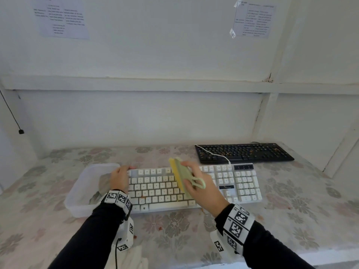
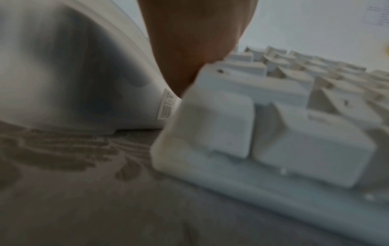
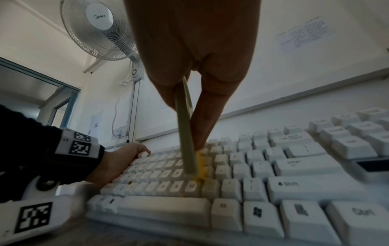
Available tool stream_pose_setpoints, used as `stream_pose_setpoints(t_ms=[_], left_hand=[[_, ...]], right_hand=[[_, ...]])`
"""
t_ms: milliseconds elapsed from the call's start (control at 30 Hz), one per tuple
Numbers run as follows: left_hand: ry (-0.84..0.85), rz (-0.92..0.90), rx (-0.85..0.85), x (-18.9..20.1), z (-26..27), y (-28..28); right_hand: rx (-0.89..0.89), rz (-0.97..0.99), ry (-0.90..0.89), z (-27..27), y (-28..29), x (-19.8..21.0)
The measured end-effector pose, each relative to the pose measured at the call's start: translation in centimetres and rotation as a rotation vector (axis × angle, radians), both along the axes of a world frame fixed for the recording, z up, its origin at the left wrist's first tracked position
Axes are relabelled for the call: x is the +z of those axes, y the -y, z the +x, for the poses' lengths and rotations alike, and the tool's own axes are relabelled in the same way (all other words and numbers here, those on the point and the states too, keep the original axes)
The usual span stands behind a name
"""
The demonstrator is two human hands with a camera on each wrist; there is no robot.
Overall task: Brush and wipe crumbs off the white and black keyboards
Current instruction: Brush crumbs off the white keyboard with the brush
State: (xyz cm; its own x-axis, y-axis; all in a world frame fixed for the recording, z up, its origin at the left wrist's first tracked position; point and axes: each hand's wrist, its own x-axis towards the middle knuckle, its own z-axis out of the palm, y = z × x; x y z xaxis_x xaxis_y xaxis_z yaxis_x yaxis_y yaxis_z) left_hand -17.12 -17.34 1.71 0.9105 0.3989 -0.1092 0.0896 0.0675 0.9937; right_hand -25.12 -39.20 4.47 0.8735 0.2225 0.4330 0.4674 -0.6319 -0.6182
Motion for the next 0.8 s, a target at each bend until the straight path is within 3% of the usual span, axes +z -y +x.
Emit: stream_pose_setpoints(t_ms=[100, 200, 433, 667, 800], left_hand=[[-0.002, -0.012, 0.001, -0.4, 0.2, -0.2], [0.003, 0.000, -0.010, -0.3, 0.2, -0.2], [-0.001, 0.008, -0.017, -0.1, -0.1, -0.2], [-0.026, -0.030, -0.005, -0.5, 0.3, -0.3], [-0.004, -0.018, 0.010, -0.5, 0.2, -0.3]], right_hand=[[0.021, -0.076, -0.164, -0.7, 0.3, -0.4], [-0.011, -0.096, -0.217, -1.2, 0.8, 0.1], [-0.024, 0.053, 0.051, 0.3, -1.7, 0.9], [-0.024, -0.059, -0.300, -0.8, -2.5, -0.3], [-0.076, -0.034, -0.281, -0.7, -1.9, 0.9]])
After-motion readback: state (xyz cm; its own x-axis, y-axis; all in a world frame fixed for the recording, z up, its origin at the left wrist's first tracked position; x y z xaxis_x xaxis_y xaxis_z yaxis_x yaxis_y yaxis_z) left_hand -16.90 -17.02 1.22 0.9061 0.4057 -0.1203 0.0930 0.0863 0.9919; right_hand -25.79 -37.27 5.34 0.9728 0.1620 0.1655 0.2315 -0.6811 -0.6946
